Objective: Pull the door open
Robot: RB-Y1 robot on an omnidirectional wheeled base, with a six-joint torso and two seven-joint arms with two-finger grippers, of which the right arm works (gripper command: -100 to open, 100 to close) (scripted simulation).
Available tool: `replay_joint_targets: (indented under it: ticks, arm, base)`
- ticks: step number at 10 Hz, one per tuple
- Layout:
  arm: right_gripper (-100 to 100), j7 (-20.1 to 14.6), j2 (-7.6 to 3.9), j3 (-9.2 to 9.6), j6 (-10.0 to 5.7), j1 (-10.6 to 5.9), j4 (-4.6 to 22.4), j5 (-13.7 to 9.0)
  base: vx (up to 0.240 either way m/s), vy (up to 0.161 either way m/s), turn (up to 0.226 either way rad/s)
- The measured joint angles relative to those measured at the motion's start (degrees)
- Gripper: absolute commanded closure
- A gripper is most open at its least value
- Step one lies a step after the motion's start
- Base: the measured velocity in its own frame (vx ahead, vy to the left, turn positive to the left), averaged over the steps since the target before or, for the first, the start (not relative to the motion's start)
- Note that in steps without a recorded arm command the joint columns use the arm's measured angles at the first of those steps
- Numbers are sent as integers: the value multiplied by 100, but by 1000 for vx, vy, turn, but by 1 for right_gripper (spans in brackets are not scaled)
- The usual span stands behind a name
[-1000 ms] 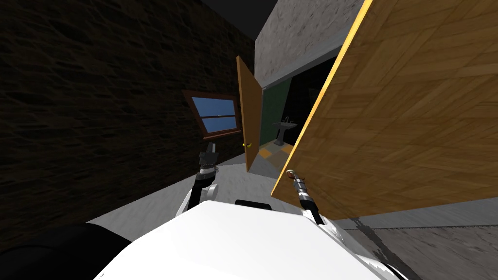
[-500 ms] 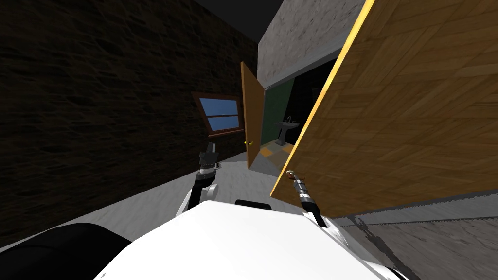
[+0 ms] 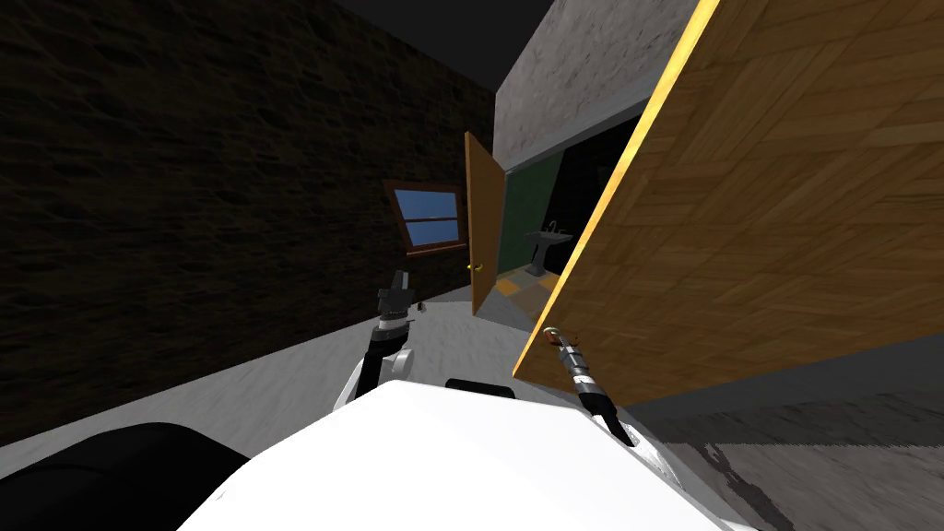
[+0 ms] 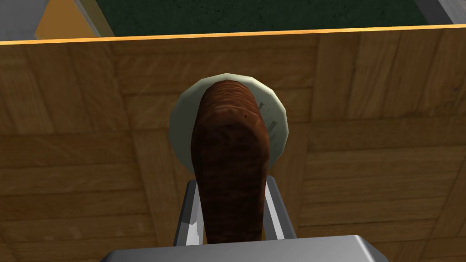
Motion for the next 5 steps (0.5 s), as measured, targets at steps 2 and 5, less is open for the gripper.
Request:
replay_joint_targets:
  ticks: [2,5]
  arm:
    - [100,-112,-64,87,-165,40,60,54]
    - [100,-207,-141,145,-351,133,93,92]
  base:
    - [-124,-22,54]
    - [-161,-41,132]
